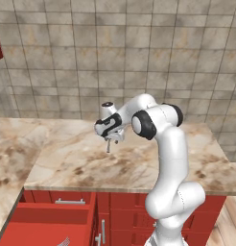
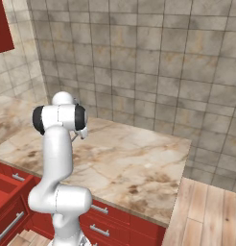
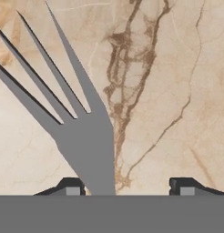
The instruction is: Organize the utensils by type. Pick up the wooden spoons from the counter and place them in the open cabinet. Then pick up the metallic utensils from the counter and place them in the open drawer.
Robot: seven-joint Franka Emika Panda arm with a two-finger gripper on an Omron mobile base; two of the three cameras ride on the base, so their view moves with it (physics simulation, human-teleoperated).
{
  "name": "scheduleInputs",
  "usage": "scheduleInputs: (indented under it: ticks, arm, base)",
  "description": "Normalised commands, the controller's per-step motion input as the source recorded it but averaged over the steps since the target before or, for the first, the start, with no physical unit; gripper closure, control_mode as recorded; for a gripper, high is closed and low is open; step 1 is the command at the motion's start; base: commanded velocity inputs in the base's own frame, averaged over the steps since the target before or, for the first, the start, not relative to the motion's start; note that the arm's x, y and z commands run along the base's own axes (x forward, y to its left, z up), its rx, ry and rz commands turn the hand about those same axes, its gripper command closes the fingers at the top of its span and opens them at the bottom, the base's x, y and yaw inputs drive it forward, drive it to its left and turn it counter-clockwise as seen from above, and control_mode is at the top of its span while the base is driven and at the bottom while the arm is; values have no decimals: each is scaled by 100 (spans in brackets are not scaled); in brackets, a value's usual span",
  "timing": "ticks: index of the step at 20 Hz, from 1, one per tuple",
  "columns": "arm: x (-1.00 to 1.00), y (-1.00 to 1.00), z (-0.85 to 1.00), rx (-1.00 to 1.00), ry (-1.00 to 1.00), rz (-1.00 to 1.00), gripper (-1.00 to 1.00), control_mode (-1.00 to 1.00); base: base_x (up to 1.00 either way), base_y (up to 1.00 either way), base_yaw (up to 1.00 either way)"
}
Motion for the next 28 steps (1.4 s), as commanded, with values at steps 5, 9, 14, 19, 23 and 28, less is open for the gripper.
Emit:
scheduleInputs:
  ticks: [5,9,14,19,23,28]
  arm:
    - [-29,0,-39,0,0,-1,100,-100]
    - [-53,0,-28,0,0,0,100,-100]
    - [-52,3,-21,0,0,-2,100,-100]
    - [-45,0,9,1,-1,-2,100,-100]
    - [-37,0,64,3,-8,0,100,-100]
    - [-65,5,61,11,-5,0,100,-100]
  base:
    - [0,0,0]
    - [0,0,0]
    - [0,0,0]
    - [0,0,0]
    - [0,0,0]
    - [0,0,0]
